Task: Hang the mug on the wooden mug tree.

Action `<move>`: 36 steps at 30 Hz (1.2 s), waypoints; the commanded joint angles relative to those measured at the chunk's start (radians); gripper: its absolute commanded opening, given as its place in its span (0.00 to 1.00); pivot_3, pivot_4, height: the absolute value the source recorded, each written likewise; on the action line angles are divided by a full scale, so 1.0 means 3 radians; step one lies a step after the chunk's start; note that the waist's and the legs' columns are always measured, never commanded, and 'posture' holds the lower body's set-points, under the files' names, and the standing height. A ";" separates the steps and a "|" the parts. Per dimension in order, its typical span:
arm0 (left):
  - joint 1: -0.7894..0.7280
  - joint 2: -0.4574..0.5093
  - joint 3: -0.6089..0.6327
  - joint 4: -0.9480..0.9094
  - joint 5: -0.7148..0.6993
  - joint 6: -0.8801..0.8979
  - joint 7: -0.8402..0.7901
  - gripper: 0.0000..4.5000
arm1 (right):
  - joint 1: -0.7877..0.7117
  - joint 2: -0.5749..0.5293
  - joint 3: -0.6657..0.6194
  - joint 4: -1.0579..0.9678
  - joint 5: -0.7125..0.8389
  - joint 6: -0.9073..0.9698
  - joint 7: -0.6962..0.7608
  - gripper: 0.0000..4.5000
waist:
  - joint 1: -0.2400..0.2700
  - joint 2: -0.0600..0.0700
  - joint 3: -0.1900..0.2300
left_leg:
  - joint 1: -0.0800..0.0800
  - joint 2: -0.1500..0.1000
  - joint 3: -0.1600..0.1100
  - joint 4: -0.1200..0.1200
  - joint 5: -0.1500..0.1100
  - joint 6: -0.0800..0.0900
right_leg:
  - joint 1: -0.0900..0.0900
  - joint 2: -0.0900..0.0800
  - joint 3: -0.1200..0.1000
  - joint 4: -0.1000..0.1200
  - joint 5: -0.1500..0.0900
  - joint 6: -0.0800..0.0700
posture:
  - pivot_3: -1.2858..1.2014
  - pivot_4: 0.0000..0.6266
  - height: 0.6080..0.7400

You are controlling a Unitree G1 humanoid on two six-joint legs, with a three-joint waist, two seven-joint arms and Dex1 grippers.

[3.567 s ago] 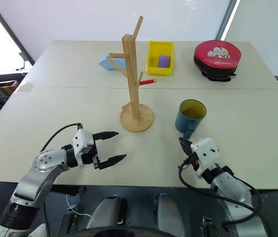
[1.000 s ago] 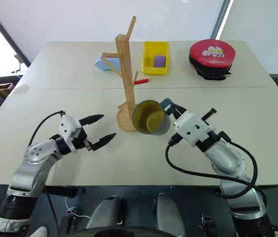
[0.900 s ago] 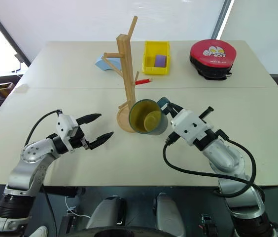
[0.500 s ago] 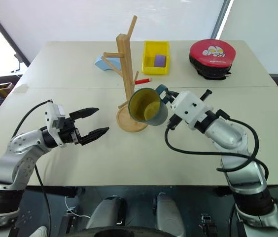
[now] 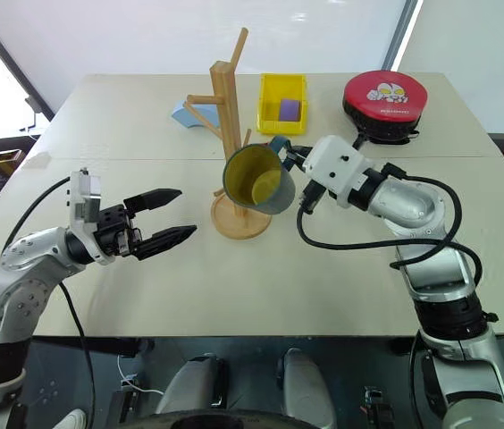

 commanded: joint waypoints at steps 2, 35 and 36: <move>-0.0066 0.0041 0.0101 -0.0145 -0.0065 0.0011 0.0017 1.00 | -0.0218 -0.0047 0.0043 0.0078 0.0021 -0.0106 0.0132 0.01 | 0.0000 0.0000 0.0000 | 0.0000 0.0000 0.0000 0.0000 0.0000 0.0000 | 0.0000 0.0000 0.0000 0.0000 0.0000 0.0000 | 0.52 0.24 0.96; 0.0128 -0.0376 0.0309 0.0757 0.0987 -0.0642 0.1140 1.00 | 0.1106 0.0417 -0.1349 -0.0075 0.0767 0.0398 -0.0423 0.41 | 0.0060 0.0000 0.0000 | 0.0000 -0.0004 -0.0001 -0.0011 0.0000 0.0000 | 0.0000 -0.0012 0.0000 -0.0005 0.0001 0.0001 | 0.52 0.24 0.96; 0.0148 -0.0417 0.0311 0.0854 0.1076 -0.0723 0.1207 1.00 | 0.1206 0.0496 -0.1354 -0.0036 0.0754 0.0328 -0.0475 0.41 | 0.0058 0.0001 0.0000 | 0.0000 -0.0004 0.0000 -0.0011 0.0000 0.0000 | -0.0003 -0.0012 0.0000 -0.0003 0.0001 0.0001 | 0.52 0.24 0.96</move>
